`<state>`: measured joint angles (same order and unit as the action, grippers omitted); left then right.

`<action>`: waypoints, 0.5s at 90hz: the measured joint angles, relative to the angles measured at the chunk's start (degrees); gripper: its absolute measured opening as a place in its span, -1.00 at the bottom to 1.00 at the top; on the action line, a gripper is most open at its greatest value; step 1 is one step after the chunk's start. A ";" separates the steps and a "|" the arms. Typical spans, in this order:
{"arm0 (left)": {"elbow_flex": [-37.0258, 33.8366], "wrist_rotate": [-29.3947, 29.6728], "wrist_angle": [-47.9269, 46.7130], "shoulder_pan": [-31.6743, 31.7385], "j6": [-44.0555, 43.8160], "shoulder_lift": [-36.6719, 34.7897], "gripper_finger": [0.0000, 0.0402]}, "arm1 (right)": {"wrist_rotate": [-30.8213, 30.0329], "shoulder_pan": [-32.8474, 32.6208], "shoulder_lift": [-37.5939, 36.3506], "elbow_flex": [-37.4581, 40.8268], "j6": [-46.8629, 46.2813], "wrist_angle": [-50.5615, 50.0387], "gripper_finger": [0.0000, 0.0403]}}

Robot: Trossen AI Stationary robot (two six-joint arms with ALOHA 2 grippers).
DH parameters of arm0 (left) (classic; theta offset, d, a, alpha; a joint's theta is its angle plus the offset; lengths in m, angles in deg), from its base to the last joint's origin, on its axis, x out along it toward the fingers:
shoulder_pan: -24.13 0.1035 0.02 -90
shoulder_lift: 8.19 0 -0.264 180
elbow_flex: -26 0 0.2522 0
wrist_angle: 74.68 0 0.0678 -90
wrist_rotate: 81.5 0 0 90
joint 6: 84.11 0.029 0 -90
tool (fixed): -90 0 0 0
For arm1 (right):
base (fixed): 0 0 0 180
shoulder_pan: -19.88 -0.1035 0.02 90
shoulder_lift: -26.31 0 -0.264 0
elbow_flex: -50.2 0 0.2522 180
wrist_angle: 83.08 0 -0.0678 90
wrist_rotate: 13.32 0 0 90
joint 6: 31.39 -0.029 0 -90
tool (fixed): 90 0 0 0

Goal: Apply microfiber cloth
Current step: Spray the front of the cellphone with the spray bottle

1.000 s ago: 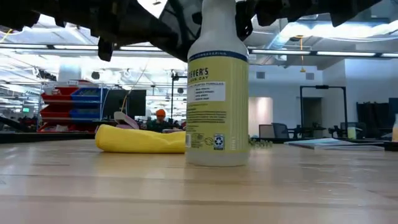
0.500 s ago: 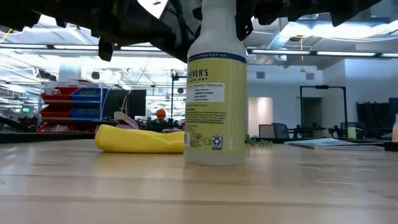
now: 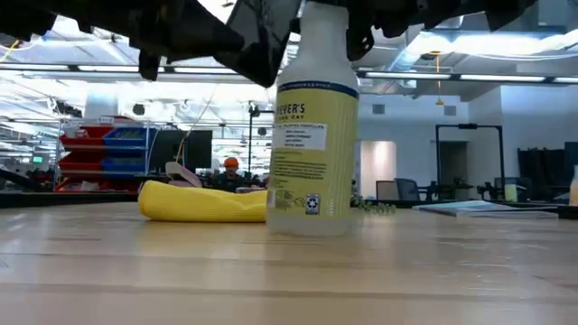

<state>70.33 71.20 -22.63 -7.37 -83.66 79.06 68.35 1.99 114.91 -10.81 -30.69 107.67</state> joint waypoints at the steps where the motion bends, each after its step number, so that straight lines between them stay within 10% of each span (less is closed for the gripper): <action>1: -0.02 0.04 -0.08 0.00 -0.03 -0.08 -0.94 | 0.02 -0.01 -0.29 0.01 -0.04 -0.39 0.22; 45: -3.07 1.23 -6.41 1.29 -8.09 -0.23 -0.94 | 0.73 1.16 -3.06 0.20 -0.69 -5.46 0.47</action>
<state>67.26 72.42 -29.05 -6.08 -91.75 78.83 69.08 3.15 111.85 -10.61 -31.38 102.20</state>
